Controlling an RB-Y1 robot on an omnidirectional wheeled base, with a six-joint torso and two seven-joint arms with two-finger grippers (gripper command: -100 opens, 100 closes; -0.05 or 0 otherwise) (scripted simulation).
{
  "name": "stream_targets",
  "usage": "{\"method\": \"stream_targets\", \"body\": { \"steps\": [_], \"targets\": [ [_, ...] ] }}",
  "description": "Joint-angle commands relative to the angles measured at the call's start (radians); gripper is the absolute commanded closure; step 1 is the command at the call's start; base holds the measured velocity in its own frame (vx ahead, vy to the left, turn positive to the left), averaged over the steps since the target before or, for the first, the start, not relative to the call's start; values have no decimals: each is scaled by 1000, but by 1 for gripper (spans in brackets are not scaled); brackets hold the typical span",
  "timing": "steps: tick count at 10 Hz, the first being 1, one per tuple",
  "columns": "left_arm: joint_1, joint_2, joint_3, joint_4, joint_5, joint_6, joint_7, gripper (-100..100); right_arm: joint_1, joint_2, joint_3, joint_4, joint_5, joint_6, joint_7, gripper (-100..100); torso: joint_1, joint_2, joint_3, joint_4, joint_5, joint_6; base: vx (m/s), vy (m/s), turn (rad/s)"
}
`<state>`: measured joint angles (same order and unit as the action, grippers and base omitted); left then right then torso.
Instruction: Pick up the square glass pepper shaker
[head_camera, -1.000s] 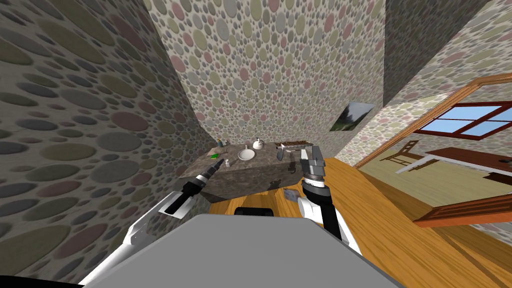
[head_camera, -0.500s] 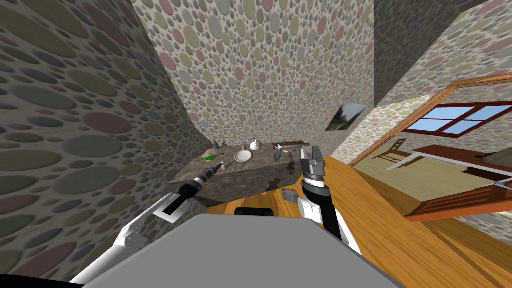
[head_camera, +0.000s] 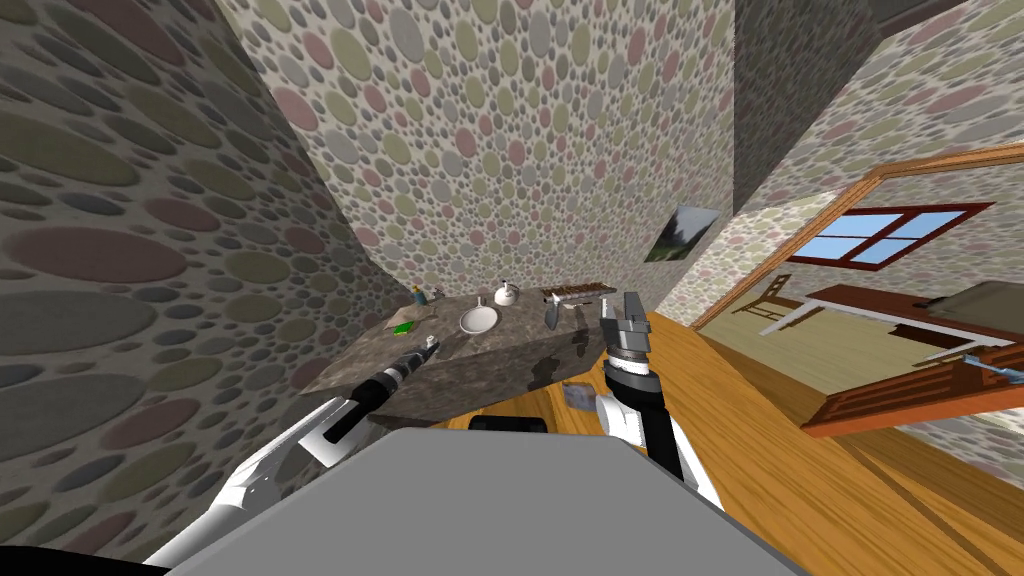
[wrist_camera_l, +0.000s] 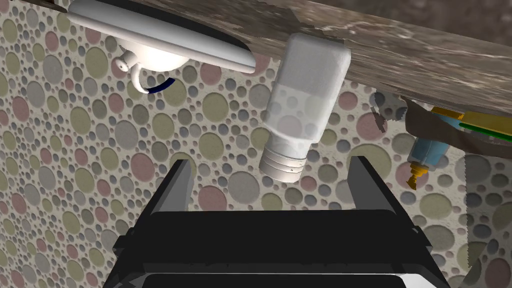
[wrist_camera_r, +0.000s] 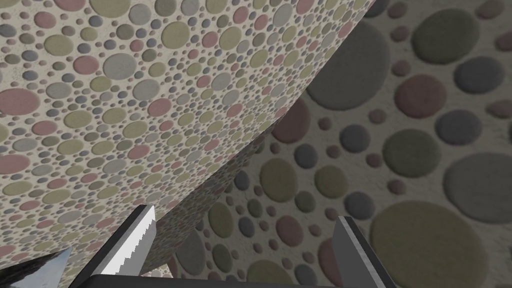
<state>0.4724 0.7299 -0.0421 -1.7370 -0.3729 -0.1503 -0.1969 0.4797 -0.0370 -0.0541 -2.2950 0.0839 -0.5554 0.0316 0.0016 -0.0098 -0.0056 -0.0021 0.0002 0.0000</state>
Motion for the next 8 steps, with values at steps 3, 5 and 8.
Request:
{"method": "stream_targets", "body": {
  "steps": [3,5,8],
  "targets": [
    [-27,3,15,50,7,1,6,-100,0,0,0,0,0,0,0,0,-1,8,4,2,0,0,7,-2,-89],
    [-41,4,22,74,12,0,9,-100,0,0,0,0,0,0,0,0,-2,14,8,3,-1,0,-67,-15,-123],
    [-81,8,46,145,26,-2,19,-100,-1,0,0,0,0,0,0,0,-2,15,9,3,-1,0,-79,-24,-176]
  ]
}}
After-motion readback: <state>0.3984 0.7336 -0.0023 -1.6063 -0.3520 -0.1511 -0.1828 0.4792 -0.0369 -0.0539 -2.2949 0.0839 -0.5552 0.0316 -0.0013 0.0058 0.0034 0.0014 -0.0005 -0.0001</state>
